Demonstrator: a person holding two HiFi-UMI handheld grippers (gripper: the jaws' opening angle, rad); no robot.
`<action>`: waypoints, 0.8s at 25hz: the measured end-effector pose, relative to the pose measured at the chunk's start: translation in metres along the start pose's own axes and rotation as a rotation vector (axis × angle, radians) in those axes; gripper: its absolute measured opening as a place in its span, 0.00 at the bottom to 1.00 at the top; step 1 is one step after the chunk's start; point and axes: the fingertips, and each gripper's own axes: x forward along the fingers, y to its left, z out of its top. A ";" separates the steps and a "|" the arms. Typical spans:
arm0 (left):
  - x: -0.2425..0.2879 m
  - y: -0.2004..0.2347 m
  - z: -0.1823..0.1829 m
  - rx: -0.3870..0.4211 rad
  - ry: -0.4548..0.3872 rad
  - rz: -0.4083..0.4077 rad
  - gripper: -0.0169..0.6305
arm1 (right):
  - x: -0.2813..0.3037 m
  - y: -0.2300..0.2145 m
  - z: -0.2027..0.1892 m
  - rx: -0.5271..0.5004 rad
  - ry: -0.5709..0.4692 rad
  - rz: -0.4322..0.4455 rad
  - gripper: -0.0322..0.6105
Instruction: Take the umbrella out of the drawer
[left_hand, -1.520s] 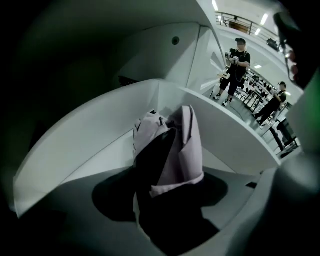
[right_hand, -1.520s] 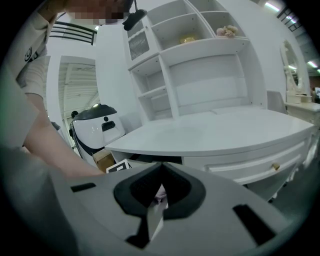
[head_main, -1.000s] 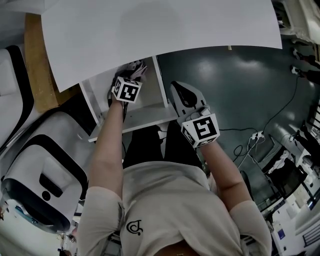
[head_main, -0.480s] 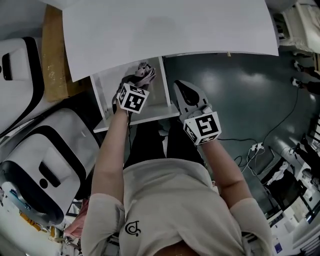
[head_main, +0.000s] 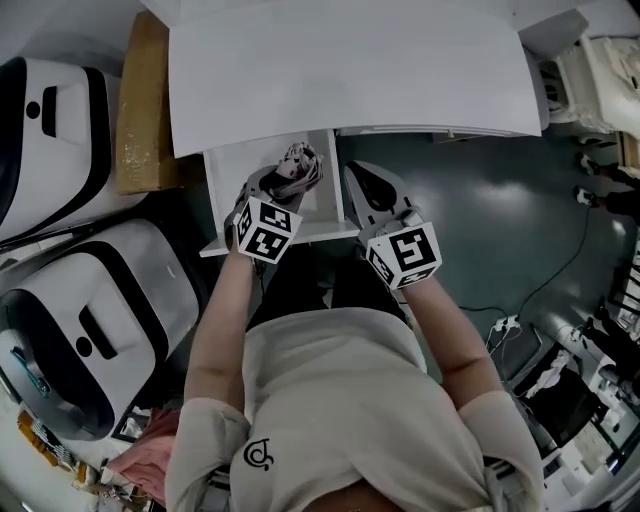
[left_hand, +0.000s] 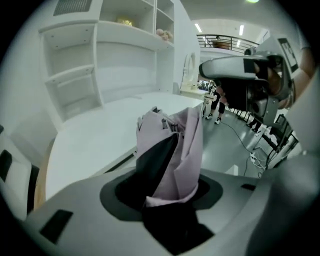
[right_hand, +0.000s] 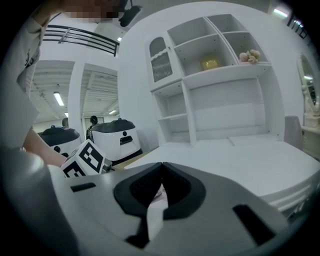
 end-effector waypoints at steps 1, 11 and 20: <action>-0.008 0.002 0.005 -0.003 -0.019 0.004 0.38 | 0.000 0.003 0.006 -0.011 -0.009 0.006 0.06; -0.100 0.024 0.054 -0.065 -0.289 0.087 0.38 | -0.002 0.044 0.065 -0.080 -0.056 -0.003 0.06; -0.192 0.058 0.083 -0.097 -0.493 0.182 0.38 | -0.001 0.077 0.091 -0.135 -0.119 0.041 0.06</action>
